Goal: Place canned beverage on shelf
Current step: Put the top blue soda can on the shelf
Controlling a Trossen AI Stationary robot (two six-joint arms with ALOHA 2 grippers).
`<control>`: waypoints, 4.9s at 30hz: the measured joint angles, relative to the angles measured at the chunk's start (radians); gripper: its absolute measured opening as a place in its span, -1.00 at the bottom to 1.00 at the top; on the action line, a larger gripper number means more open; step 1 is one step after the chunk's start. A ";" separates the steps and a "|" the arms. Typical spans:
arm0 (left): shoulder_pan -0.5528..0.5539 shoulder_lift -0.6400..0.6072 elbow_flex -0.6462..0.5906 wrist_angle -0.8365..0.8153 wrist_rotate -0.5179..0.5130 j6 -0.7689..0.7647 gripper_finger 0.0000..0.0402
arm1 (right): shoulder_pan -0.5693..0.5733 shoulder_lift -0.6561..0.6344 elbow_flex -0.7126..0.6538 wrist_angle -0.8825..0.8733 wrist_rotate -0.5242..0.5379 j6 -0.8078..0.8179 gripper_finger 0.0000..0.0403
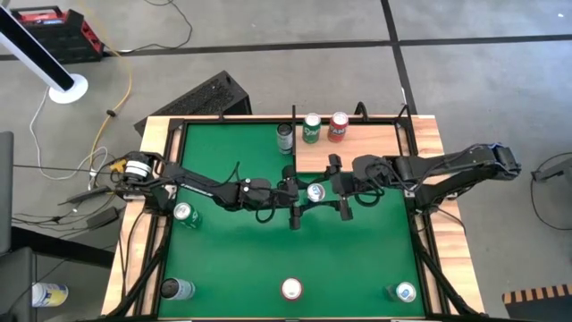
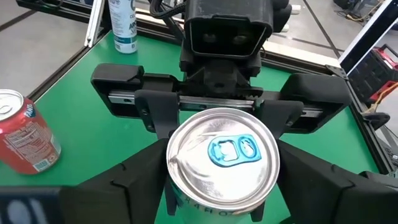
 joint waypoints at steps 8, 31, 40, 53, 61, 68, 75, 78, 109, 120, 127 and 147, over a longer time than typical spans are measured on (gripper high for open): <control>0.002 0.000 0.000 0.002 0.006 0.002 0.12 | -0.005 -0.005 0.000 -0.003 -0.002 -0.003 0.33; -0.027 -0.354 0.000 -0.648 -0.129 -0.035 0.65 | -0.361 -0.418 -0.001 -0.556 0.011 0.021 0.33; -0.148 -0.719 -0.192 -0.827 -0.476 -0.157 0.65 | -0.544 -0.432 -0.001 -0.609 -0.135 -0.063 0.33; -0.155 -0.991 -0.532 -0.424 -0.393 -0.072 0.65 | -0.854 -0.310 0.000 -0.581 -0.275 -0.193 0.33; -0.155 -0.994 -0.539 -0.423 -0.363 -0.072 0.65 | -1.096 -0.190 0.000 -0.466 -0.446 -0.297 0.33; -0.155 -0.994 -0.539 -0.424 -0.363 -0.072 0.65 | -1.236 -0.107 0.000 -0.425 -0.531 -0.339 0.33; -0.155 -0.994 -0.539 -0.424 -0.350 -0.072 0.65 | -1.285 -0.012 0.000 -0.388 -0.550 -0.355 0.33; -0.155 -0.993 -0.539 -0.424 -0.332 -0.078 0.65 | -1.297 0.015 0.000 -0.388 -0.552 -0.380 0.33; -0.155 -0.993 -0.538 -0.419 -0.331 -0.075 0.65 | -1.271 0.071 0.002 -0.303 -0.496 -0.312 0.33; -0.155 -0.993 -0.538 -0.419 -0.331 -0.075 0.65 | -1.273 0.071 0.002 -0.306 -0.492 -0.313 0.34; -0.155 -0.993 -0.538 -0.419 -0.331 -0.075 0.65 | -1.273 0.071 0.002 -0.313 -0.490 -0.314 0.43; -0.155 -0.993 -0.537 -0.419 -0.331 -0.075 0.65 | -1.273 0.070 0.002 -0.324 -0.490 -0.313 0.45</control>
